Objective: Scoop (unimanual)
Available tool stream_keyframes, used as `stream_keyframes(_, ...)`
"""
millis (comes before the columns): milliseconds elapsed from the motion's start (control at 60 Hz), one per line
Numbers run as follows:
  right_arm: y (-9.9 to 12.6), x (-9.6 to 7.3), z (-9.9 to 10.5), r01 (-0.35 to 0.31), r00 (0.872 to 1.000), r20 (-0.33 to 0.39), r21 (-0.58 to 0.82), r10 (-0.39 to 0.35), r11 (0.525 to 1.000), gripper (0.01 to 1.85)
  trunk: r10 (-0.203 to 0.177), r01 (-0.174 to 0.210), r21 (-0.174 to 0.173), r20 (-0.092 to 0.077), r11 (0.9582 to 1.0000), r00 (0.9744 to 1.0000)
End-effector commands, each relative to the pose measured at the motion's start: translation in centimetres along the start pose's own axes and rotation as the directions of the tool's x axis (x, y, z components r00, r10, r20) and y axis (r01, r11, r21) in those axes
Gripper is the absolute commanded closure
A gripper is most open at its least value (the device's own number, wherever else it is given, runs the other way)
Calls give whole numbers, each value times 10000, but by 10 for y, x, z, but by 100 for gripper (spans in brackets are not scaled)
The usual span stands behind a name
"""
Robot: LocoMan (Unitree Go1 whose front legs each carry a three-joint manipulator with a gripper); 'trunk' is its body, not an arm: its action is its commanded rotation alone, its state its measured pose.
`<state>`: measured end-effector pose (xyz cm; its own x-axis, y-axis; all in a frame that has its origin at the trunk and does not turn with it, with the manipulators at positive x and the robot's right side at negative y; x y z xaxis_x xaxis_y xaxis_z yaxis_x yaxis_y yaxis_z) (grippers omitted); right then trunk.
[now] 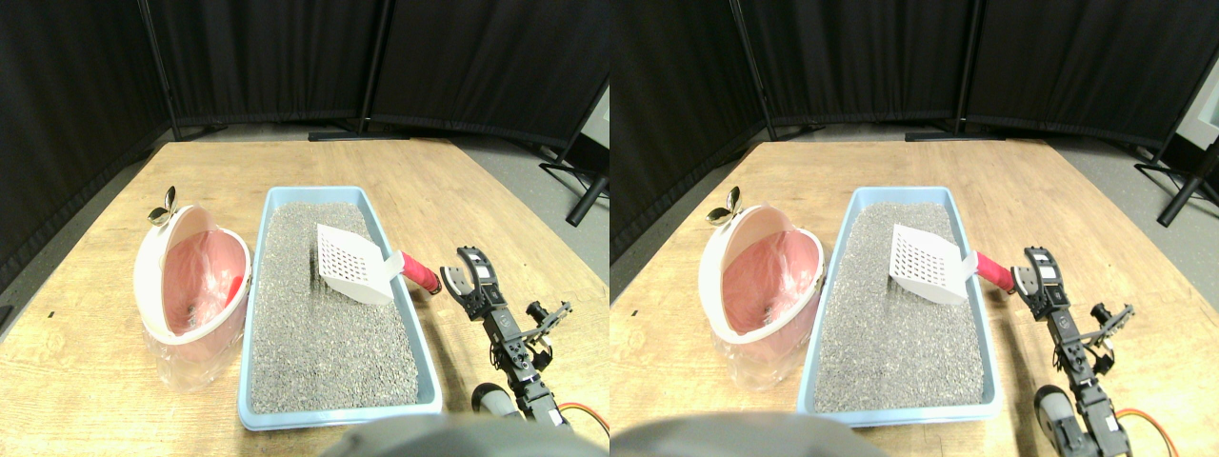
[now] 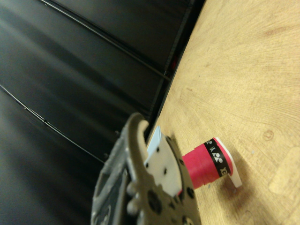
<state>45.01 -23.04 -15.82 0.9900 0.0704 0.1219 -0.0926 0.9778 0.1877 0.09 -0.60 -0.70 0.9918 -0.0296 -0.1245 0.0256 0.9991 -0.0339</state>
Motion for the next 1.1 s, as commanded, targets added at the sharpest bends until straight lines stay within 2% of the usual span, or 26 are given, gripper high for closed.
stream_keyframes(17,0,-2,6,140,9997,178,-155,-137,9998,181,-94,98,-287,161,9995,9998)
stream_keyframes(200,4,-8,19,341,9983,-426,-1049,-387,9939,181,62,-50,-456,268,9989,9996)
stream_keyframes(367,8,-12,33,-100,9969,-782,-1597,-25,9871,181,186,-169,-505,324,9986,9993)
stream_keyframes(483,10,-13,37,-149,9958,-917,-1712,-9,9851,181,185,-165,-555,370,9983,9991)
stream_keyframes(617,11,-12,33,-344,9966,-796,-1613,218,9863,181,202,-180,-599,372,9980,9991)
stream_keyframes(683,12,-13,31,-106,9958,-909,-1669,-47,9859,181,209,-187,-617,358,9979,9991)
stream_keyframes(917,14,-16,24,-79,9951,-984,-1954,-116,9807,181,208,-189,-617,300,9979,9993)
stream_keyframes(1050,13,-22,18,-172,9979,-646,-1979,45,9801,181,144,-130,-536,261,9985,9996)
stream_keyframes(1100,13,-23,17,-22,9981,-602,-1874,-93,9823,181,118,-105,-517,246,9986,9996)
